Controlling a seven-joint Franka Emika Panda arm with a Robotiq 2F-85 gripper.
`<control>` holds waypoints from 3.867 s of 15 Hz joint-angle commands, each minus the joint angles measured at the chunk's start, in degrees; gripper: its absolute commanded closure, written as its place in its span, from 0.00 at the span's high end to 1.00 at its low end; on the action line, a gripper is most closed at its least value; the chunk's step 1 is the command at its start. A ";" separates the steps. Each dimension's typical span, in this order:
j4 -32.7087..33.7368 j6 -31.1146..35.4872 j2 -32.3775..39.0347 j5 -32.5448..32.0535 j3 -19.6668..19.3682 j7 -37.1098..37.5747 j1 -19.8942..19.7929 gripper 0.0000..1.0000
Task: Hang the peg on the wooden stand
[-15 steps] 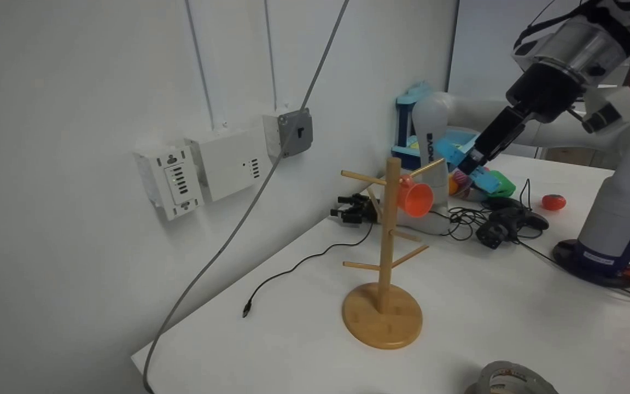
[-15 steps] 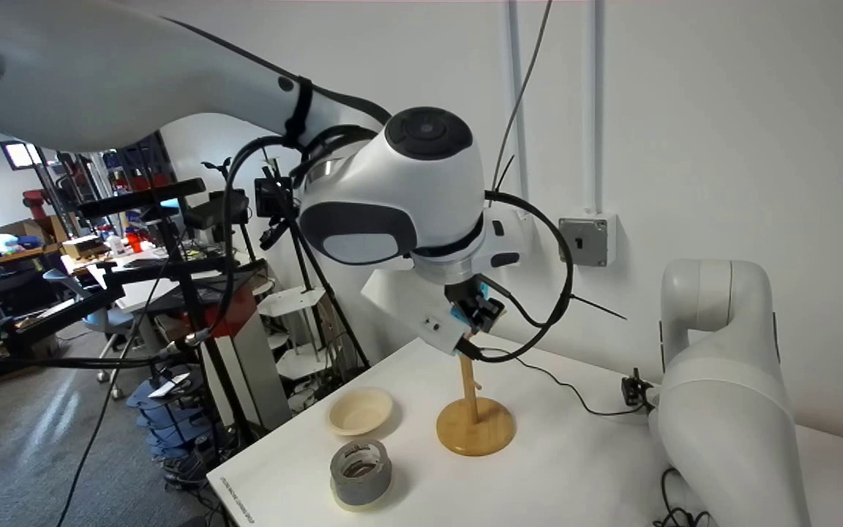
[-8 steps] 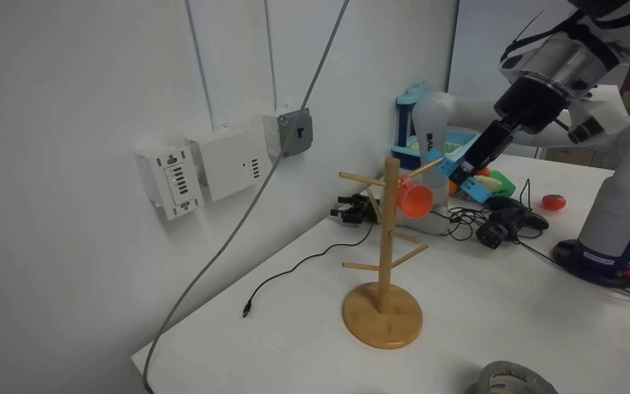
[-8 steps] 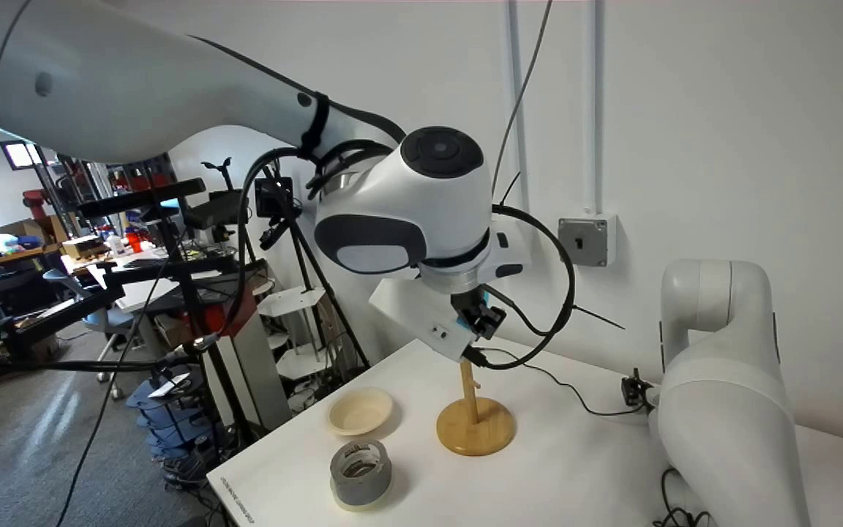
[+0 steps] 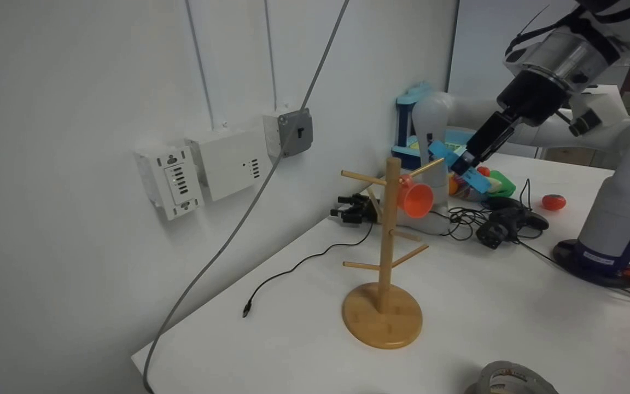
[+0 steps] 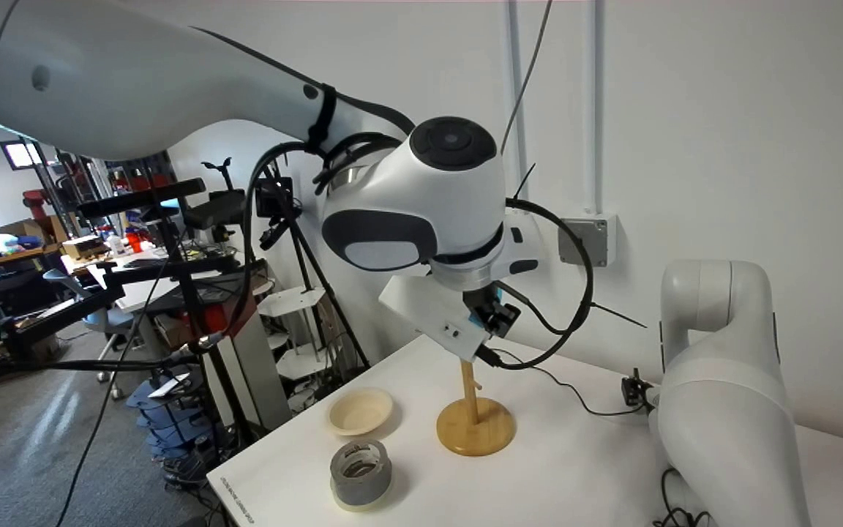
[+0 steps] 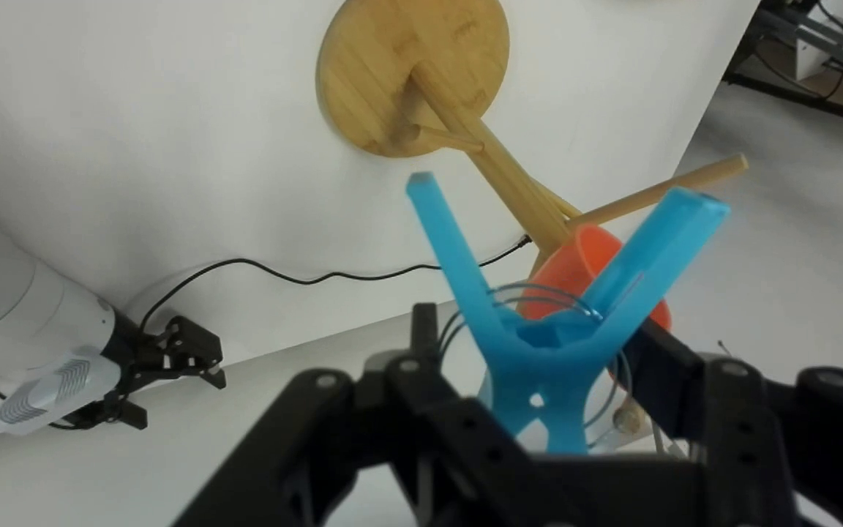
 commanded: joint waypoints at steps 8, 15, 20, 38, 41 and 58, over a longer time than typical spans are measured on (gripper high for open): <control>-0.23 -3.28 -2.61 -0.74 1.21 -0.92 -1.54 0.36; -0.64 -5.55 -3.62 -0.95 1.22 -1.03 -1.43 0.36; -0.23 -6.30 -1.93 -1.21 1.60 -0.61 -1.10 0.36; 0.53 -8.04 -0.35 -1.35 2.95 -1.03 -0.97 0.85; 0.51 -8.25 -0.23 -1.52 3.04 -0.89 -1.04 1.00; -4.93 -3.86 -9.92 -23.52 4.10 10.73 1.26 1.00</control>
